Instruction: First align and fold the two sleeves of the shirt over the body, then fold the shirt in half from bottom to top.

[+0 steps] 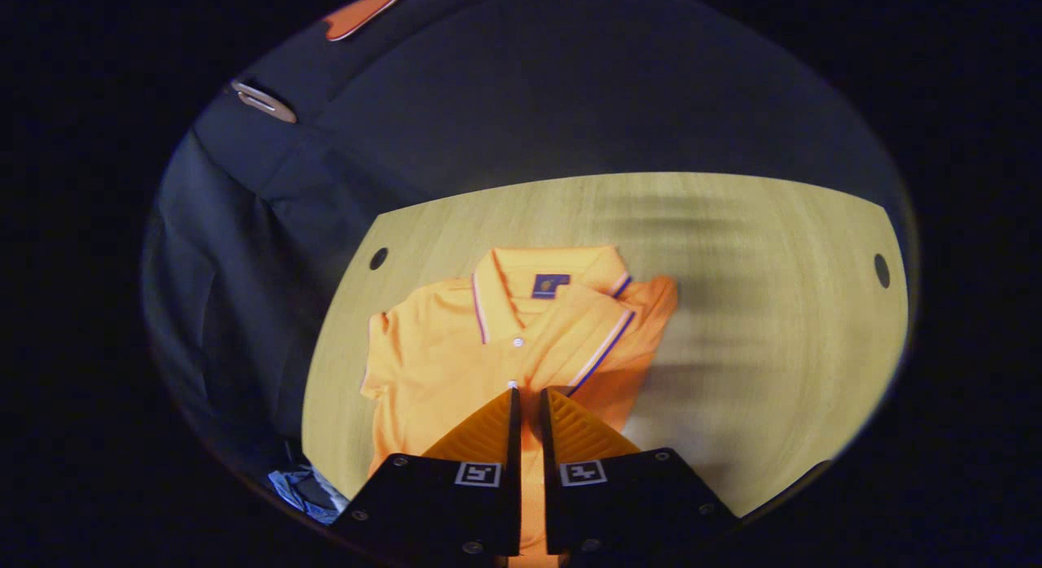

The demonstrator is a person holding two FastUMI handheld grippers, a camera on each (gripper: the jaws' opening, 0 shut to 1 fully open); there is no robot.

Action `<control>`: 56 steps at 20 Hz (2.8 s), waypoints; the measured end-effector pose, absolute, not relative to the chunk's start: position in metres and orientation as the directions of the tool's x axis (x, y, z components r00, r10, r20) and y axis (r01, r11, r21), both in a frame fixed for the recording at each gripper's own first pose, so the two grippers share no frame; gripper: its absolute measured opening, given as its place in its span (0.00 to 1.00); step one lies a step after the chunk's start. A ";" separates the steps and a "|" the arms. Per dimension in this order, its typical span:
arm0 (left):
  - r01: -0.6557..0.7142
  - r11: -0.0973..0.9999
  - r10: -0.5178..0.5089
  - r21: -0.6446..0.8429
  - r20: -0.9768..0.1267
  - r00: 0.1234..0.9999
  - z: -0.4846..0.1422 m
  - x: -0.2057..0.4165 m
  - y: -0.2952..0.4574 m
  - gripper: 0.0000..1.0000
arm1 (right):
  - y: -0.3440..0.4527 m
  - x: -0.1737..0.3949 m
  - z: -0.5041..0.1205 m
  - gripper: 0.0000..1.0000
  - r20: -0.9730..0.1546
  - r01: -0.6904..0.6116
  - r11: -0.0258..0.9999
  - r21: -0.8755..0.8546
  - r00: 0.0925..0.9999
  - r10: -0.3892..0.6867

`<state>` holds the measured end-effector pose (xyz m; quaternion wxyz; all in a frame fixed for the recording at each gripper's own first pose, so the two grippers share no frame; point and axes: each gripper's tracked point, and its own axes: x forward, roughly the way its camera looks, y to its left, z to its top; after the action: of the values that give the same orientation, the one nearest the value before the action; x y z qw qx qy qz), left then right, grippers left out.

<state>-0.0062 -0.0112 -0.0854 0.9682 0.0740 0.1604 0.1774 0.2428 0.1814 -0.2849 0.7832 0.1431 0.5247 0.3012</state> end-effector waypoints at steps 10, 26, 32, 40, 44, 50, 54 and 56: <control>-0.354 0.934 0.339 0.042 -0.414 0.845 -0.131 0.008 0.041 0.99 | 0.167 0.223 -0.223 0.88 -0.665 -0.453 0.779 0.434 0.421 0.616; -0.222 0.950 -0.067 -0.221 -0.836 0.545 -0.282 0.141 0.114 0.98 | 0.066 0.119 -0.134 0.97 -0.571 -0.070 0.938 0.338 0.778 0.264; -0.205 0.958 -0.134 -0.200 -0.945 0.298 -0.363 0.174 0.116 0.98 | 0.034 0.058 -0.123 0.97 -0.541 0.063 0.960 0.272 0.835 0.098; -0.185 0.980 -0.040 -0.072 -0.985 0.169 -0.422 0.202 0.117 0.93 | 0.002 0.013 -0.141 0.98 -0.594 0.203 0.951 0.233 0.804 -0.026; -0.149 0.987 -0.033 -0.062 -0.981 0.189 -0.420 0.206 0.109 0.76 | -0.002 0.008 -0.149 0.97 -0.611 0.225 0.946 0.234 0.791 -0.037; -0.055 0.989 -0.118 -0.141 -0.947 0.298 -0.387 0.214 0.096 0.09 | -0.001 0.005 -0.157 0.97 -0.627 0.213 0.948 0.236 0.778 -0.018; 0.053 0.986 -0.167 -0.159 -0.907 0.387 -0.345 0.230 0.069 0.09 | -0.003 0.007 -0.156 0.98 -0.626 0.214 0.942 0.260 0.780 -0.005; 0.107 0.981 -0.189 -0.159 -0.893 0.408 -0.330 0.236 0.049 0.09 | -0.004 0.008 -0.155 0.98 -0.622 0.212 0.940 0.266 0.783 0.000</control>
<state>0.2360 0.0492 -0.3298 0.8383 -0.0384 0.5366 -0.0884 0.0078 -0.0044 -0.1552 0.9300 0.1630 0.3244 -0.0571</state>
